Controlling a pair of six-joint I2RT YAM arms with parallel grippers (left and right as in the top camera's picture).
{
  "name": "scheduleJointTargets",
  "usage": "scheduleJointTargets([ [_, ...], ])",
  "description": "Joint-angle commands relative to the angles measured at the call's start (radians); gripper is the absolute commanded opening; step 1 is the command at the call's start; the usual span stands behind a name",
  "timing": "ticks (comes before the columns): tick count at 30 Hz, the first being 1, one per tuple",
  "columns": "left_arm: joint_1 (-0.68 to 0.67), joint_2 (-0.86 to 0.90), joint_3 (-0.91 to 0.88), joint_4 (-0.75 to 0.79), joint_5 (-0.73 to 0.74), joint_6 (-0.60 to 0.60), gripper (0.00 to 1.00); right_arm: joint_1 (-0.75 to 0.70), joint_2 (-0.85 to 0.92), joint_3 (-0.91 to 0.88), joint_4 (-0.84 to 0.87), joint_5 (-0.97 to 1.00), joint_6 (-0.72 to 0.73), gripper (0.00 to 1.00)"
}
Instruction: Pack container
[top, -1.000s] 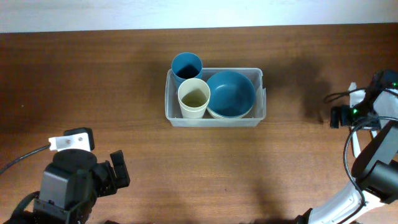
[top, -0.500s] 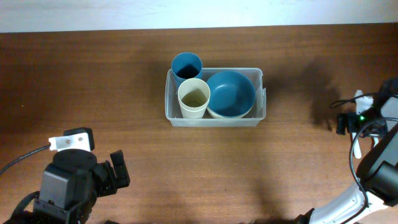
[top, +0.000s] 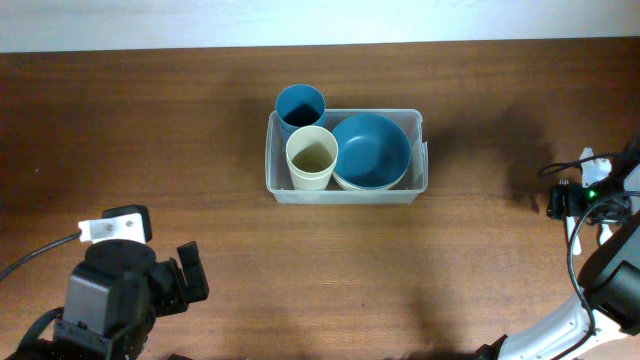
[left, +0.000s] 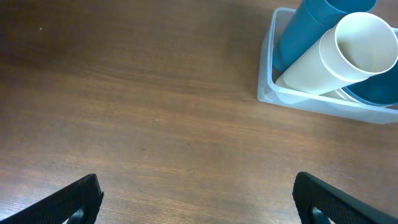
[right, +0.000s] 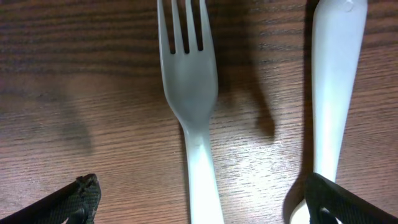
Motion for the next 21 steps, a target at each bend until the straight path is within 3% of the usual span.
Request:
scheduleJointTargets([
  [1, 0.003, -0.003, -0.005, -0.001, -0.010, -0.012, 1.00, 0.002, 0.006, -0.008, 0.003, -0.017, -0.007, 0.99],
  [21, 0.003, -0.003, -0.005, -0.001, -0.010, -0.012, 1.00, 0.048, 0.063, -0.010, 0.017, -0.011, -0.007, 0.99],
])
